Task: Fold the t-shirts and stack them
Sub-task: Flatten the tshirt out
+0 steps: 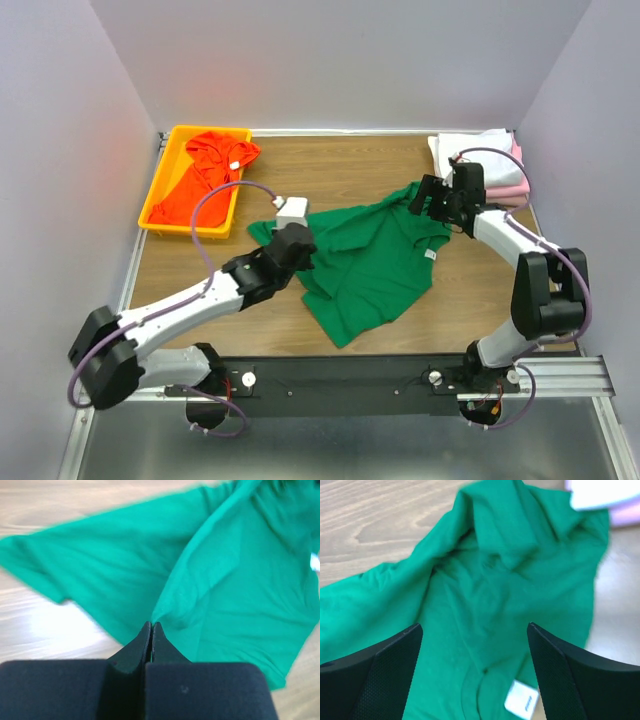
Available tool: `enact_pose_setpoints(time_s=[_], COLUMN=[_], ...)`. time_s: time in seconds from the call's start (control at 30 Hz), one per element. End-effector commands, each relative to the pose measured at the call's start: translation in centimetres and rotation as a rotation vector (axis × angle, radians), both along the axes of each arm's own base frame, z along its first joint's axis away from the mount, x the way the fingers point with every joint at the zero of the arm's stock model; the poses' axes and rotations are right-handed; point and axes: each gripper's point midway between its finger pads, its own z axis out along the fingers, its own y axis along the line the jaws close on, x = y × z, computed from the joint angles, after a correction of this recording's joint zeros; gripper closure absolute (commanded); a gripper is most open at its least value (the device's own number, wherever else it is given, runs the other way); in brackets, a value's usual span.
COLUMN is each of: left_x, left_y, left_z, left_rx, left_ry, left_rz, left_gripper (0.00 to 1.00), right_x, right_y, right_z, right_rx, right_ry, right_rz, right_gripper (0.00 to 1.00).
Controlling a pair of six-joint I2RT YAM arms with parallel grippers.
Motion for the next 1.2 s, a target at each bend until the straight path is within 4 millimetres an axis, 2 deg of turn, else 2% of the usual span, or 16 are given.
enact_pose_setpoints(time_s=[0.0, 0.1, 0.23, 0.37, 0.53, 0.57, 0.6, 0.7, 0.73, 0.8, 0.9, 1.0, 1.03, 1.17], left_x=[0.5, 0.6, 0.8, 0.9, 0.9, 0.9, 0.9, 0.9, 0.8, 0.7, 0.5, 0.3, 0.3, 0.2], left_y=[2.9, 4.4, 5.9, 7.2, 8.0, 8.1, 8.2, 8.3, 8.3, 8.4, 8.8, 9.1, 9.2, 9.6], left_z=[1.5, 1.6, 1.6, 2.0, 3.1, 3.5, 3.5, 3.9, 4.1, 4.4, 5.2, 6.0, 6.2, 6.6], left_rx=[-0.034, -0.045, -0.039, -0.029, -0.044, -0.053, -0.053, -0.055, -0.055, -0.055, -0.061, -0.063, -0.06, -0.058], left_ry=[-0.053, -0.063, -0.068, -0.077, -0.104, -0.112, -0.114, -0.118, -0.118, -0.12, -0.135, -0.148, -0.151, -0.16], left_rz=[0.041, 0.061, 0.088, 0.117, 0.135, 0.135, 0.136, 0.137, 0.133, 0.132, 0.134, 0.134, 0.134, 0.138], left_gripper=[1.0, 1.0, 1.0, 1.0, 1.0, 1.0, 1.0, 1.0, 1.0, 1.0, 1.0, 1.0, 1.0, 1.0], right_x=[3.5, 4.9, 6.1, 6.8, 6.9, 7.0, 7.4, 7.8, 8.2, 8.5, 8.6, 8.1, 7.8, 6.8], right_y=[1.5, 1.7, 1.5, 0.6, 0.5, 0.4, 0.5, 1.0, 1.1, 1.4, 1.9, 2.0, 2.0, 1.7], right_z=[0.3, -0.3, -2.7, -3.6, -4.0, -4.1, -4.3, -4.4, -4.3, -3.9, -2.5, -0.5, 0.8, 3.0], right_rx=[0.041, 0.042, 0.035, -0.009, -0.02, -0.024, -0.027, -0.025, -0.023, -0.016, -0.003, 0.005, 0.005, 0.004], right_ry=[-0.045, -0.035, 0.012, 0.019, 0.02, 0.021, 0.021, 0.017, 0.011, 0.001, -0.028, -0.065, -0.092, -0.132], right_rz=[0.064, 0.066, 0.043, 0.005, 0.006, 0.007, 0.014, 0.055, 0.067, 0.081, 0.106, 0.117, 0.118, 0.104], right_gripper=[0.12, 0.15, 0.18, 0.17, 0.2, 0.26, 0.48, 0.72, 0.84, 1.0, 1.0, 1.0, 1.0, 1.0])
